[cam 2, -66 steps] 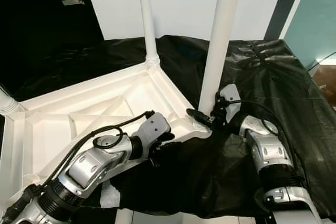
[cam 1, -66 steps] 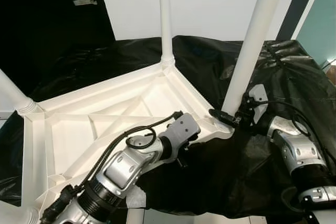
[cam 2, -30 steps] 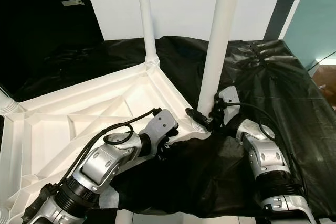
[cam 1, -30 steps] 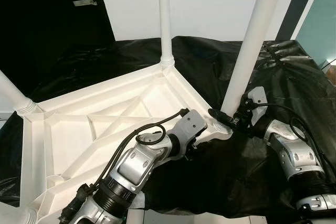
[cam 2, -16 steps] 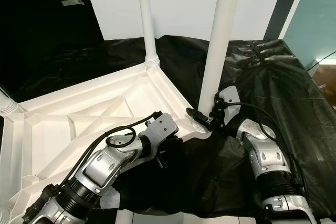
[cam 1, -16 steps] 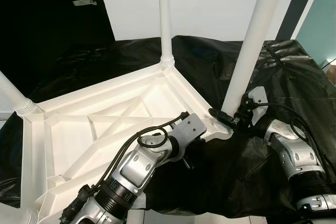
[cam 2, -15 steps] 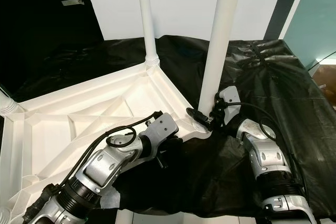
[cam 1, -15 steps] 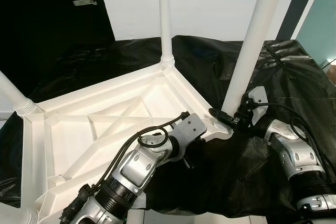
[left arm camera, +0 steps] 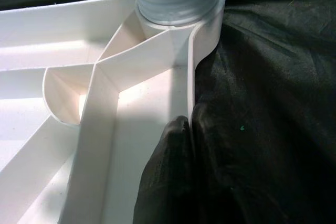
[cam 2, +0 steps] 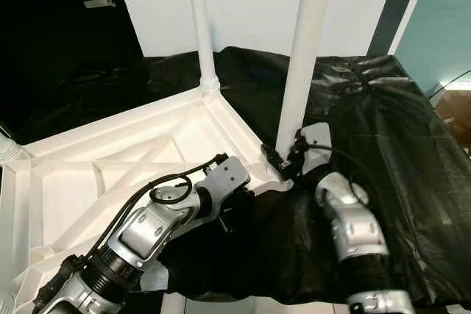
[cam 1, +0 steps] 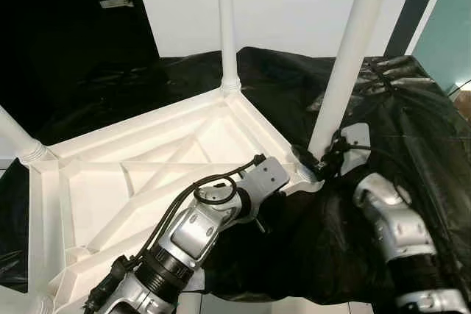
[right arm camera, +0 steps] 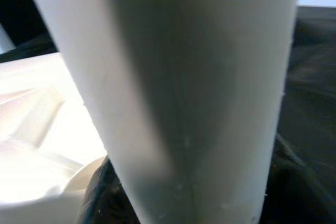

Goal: Building children table

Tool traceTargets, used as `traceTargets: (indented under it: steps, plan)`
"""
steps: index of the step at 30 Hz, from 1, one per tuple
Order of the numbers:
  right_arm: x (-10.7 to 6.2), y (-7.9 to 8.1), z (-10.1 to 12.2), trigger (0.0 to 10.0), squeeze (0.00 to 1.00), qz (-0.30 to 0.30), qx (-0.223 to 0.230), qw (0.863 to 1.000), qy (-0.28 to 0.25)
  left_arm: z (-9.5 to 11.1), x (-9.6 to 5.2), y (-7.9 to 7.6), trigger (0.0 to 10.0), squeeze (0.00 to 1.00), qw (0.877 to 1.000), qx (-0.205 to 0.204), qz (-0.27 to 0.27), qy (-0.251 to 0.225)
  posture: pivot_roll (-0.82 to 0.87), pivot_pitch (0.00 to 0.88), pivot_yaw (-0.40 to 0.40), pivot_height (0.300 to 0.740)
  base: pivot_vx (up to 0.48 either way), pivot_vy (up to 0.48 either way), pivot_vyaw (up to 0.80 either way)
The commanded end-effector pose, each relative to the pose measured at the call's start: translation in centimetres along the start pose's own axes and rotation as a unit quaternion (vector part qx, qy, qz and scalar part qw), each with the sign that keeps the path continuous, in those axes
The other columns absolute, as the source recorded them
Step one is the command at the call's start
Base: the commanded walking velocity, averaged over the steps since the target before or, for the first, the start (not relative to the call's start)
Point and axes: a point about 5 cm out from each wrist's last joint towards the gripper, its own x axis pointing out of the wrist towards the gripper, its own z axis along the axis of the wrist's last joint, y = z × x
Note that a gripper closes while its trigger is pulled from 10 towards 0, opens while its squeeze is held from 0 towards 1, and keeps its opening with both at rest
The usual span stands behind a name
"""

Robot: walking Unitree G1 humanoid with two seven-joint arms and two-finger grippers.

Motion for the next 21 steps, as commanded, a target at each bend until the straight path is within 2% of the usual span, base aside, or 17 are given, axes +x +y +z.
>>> traceTargets:
  steps: [1,2,3,5,12,13,14,18,21]
  plan:
    - [0.1,1.2,-0.7,10.0,0.0,-0.066,0.002,0.998,0.022,-0.2,0.0,-0.1,10.0,0.0,1.0,-0.011,0.01,0.002,-0.07,0.007,0.039,0.74,0.0,0.0,0.0]
    - [0.0,1.4,-0.9,10.0,0.0,-0.106,0.006,0.994,0.022,-0.1,-0.1,0.0,10.0,0.0,1.0,-0.012,0.01,0.0,-0.07,0.007,0.039,0.74,0.0,0.0,0.0]
    - [0.0,1.4,-0.9,10.0,0.0,-0.106,0.006,0.994,0.022,-0.1,-0.1,0.0,10.0,0.0,1.0,-0.012,0.01,0.0,-0.07,0.007,0.039,0.74,0.0,0.0,0.0]
    - [-0.1,1.9,-1.1,10.0,0.0,-0.15,0.005,0.988,0.021,-0.1,-0.2,0.2,10.0,0.0,1.0,-0.011,0.012,0.0,-0.06,0.01,0.041,0.74,0.0,0.0,0.0]
    - [0.0,3.3,-0.8,10.0,0.0,-0.164,0.044,0.985,0.016,-0.2,-0.5,0.4,10.0,0.0,1.0,-0.01,0.012,0.0,-0.06,0.01,0.043,0.74,0.0,0.0,0.0]
    - [0.0,3.1,-0.5,10.0,0.68,-0.16,0.046,0.986,0.009,-0.2,-0.6,0.5,10.0,0.0,1.0,-0.009,0.012,0.0,-0.07,0.007,0.042,0.74,0.0,0.0,0.0]
    - [-0.1,2.9,-0.2,10.0,1.0,-0.161,0.043,0.986,0.0,-0.3,-0.6,0.5,10.0,0.0,1.0,-0.007,0.011,0.001,-0.07,0.005,0.042,0.74,0.0,0.0,0.0]
    - [-0.3,2.6,0.3,10.0,1.0,-0.152,0.038,0.988,-0.017,-0.3,-0.5,0.5,10.0,0.0,1.0,-0.005,0.01,0.001,-0.07,0.0,0.045,0.74,0.0,0.0,0.0]
    - [-0.7,1.7,0.9,10.0,1.0,-0.119,0.03,0.992,-0.036,-0.3,-0.4,0.5,10.0,0.0,1.0,-0.003,0.005,0.002,-0.08,0.0,0.05,0.74,0.0,0.0,0.0]
